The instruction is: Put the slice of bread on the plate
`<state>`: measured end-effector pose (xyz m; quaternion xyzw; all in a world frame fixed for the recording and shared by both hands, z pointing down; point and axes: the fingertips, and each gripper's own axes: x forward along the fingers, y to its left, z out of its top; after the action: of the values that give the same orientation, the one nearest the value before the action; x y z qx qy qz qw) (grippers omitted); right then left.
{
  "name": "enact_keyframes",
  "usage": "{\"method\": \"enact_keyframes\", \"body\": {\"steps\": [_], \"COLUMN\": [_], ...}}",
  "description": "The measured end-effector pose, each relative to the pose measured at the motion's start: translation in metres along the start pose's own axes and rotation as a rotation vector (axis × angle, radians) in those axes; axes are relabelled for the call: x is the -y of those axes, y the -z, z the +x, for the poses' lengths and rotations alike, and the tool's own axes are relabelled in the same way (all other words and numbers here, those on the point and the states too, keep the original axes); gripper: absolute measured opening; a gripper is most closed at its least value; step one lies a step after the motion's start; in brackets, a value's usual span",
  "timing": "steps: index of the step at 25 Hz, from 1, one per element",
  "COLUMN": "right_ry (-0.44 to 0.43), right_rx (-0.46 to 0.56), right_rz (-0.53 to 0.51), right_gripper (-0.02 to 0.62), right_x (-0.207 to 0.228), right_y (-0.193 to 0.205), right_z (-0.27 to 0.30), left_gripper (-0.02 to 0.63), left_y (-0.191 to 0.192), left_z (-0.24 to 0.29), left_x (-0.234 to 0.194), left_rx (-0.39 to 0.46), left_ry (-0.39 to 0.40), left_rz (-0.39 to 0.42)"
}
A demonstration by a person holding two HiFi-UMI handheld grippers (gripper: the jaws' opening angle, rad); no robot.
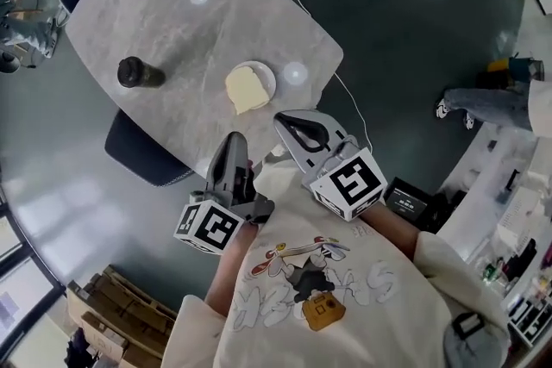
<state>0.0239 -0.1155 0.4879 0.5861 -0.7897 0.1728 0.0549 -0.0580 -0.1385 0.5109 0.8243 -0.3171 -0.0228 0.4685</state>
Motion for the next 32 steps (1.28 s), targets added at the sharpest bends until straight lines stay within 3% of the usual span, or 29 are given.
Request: {"method": "enact_keyframes", "body": {"steps": [5, 9, 12, 24, 32], "right_ry": [0.032, 0.031, 0.025, -0.038, 0.024], "right_rx": [0.019, 0.021, 0.023, 0.023, 0.019], "right_rz": [0.033, 0.025, 0.033, -0.037, -0.063], "right_gripper": [0.006, 0.006, 0.006, 0.005, 0.005], "right_x": [0.009, 0.004, 0.003, -0.009, -0.001], "right_y": [0.001, -0.002, -0.001, -0.009, 0.000], "right_z": [-0.006, -0.005, -0.008, -0.012, -0.022], "left_gripper": [0.038, 0.038, 0.038, 0.038, 0.038], "left_y": [-0.001, -0.003, 0.005, 0.013, 0.026], "left_z": [0.006, -0.002, -0.003, 0.001, -0.004], "left_x": [0.011, 0.024, 0.038, 0.049, 0.042], "left_rx": [-0.029, -0.038, -0.054, -0.056, -0.083], "left_ry": [0.027, 0.047, 0.073, 0.079, 0.049], "left_rz": [0.031, 0.170, 0.228, 0.277, 0.294]}}
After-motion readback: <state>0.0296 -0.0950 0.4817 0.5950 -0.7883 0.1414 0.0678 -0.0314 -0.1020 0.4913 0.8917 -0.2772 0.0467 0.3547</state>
